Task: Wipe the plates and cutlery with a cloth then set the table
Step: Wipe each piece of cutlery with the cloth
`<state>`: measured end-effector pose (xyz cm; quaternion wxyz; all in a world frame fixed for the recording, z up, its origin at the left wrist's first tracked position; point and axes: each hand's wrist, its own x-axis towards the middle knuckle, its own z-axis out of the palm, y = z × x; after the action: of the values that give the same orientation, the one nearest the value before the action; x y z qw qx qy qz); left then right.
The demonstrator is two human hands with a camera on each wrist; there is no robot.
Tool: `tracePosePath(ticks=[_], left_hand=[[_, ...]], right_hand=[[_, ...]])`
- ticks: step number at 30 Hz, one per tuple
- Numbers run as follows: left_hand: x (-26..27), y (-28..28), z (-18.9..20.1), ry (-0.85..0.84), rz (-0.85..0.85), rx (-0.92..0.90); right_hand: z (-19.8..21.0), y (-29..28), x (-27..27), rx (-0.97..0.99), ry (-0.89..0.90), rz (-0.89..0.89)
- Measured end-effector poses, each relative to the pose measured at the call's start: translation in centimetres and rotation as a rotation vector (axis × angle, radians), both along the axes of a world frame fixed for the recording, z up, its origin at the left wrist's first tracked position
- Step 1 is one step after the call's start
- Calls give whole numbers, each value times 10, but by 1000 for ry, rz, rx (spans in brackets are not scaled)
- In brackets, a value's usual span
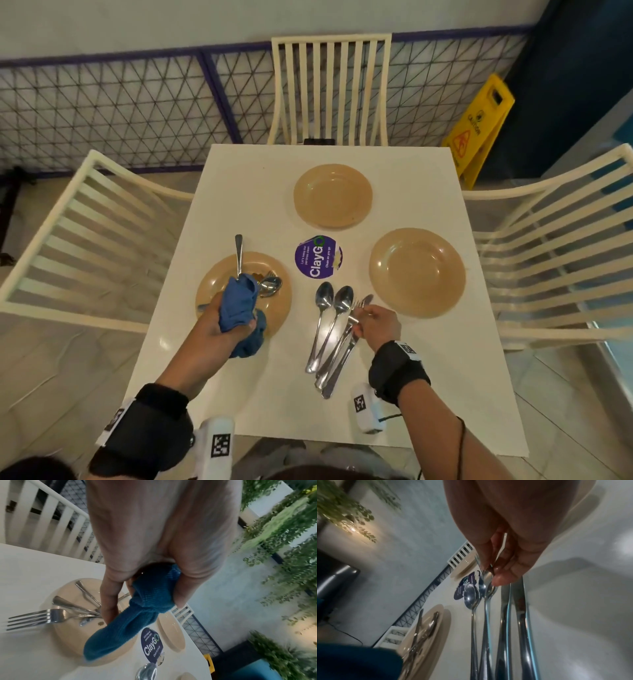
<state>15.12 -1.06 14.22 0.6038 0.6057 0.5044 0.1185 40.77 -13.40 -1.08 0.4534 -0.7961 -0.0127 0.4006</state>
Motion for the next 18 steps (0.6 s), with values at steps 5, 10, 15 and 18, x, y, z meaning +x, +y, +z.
tracePosePath(ticks=[5, 10, 15, 18], left_hand=[[-32, 14, -10, -64, 82, -26], [-62, 26, -22, -107, 145, -92], [-90, 41, -29, -220, 199, -231], [-102, 49, -31, -280, 230, -271]], right_hand=[[-5, 16, -6, -137, -69, 101], [3, 29, -13, -272, -345, 236], [24, 71, -41, -212, -483, 409], [33, 113, -65, -132, -538, 530]])
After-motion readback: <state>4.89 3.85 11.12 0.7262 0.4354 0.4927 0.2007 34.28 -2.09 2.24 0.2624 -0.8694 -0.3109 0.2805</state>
